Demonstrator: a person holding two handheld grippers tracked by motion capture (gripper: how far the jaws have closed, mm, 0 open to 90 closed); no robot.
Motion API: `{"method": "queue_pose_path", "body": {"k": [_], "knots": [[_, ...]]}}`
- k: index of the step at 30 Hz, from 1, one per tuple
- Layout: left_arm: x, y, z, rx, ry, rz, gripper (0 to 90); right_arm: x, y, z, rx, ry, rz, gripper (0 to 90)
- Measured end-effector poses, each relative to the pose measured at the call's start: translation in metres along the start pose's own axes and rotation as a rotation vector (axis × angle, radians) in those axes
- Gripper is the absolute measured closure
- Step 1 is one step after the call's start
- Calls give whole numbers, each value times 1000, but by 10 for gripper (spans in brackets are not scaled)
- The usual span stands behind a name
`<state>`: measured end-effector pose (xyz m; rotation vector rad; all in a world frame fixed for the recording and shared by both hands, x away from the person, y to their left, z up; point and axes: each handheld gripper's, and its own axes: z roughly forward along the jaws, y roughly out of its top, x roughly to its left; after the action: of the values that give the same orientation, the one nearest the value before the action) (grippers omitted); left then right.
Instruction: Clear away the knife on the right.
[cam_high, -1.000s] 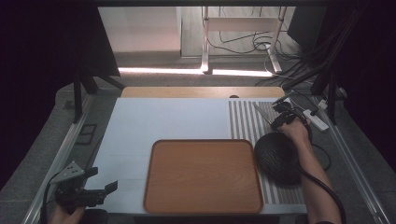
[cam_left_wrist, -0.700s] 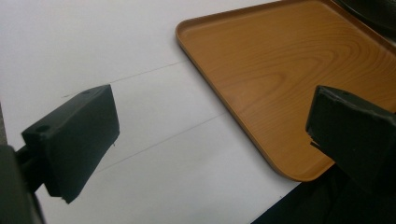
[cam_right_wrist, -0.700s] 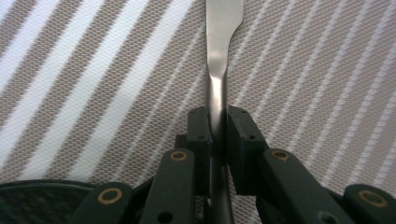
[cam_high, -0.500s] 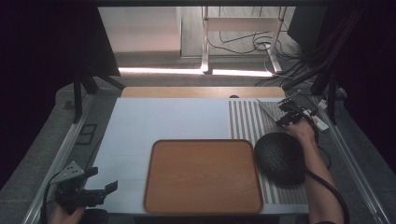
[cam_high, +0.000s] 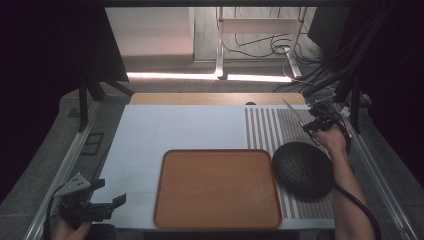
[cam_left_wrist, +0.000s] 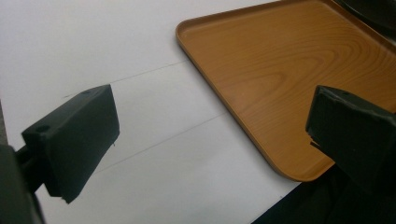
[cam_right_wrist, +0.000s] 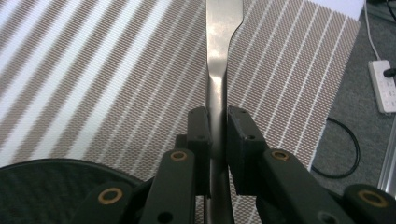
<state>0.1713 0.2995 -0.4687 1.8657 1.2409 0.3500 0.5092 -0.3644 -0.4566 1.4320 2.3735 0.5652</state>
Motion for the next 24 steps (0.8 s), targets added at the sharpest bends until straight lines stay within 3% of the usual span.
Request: {"method": "queue_pose_path", "body": {"k": [24], "knots": [[0,0,0,1,3,5,27,80,-20,-24,-3,118,-92,803]]}}
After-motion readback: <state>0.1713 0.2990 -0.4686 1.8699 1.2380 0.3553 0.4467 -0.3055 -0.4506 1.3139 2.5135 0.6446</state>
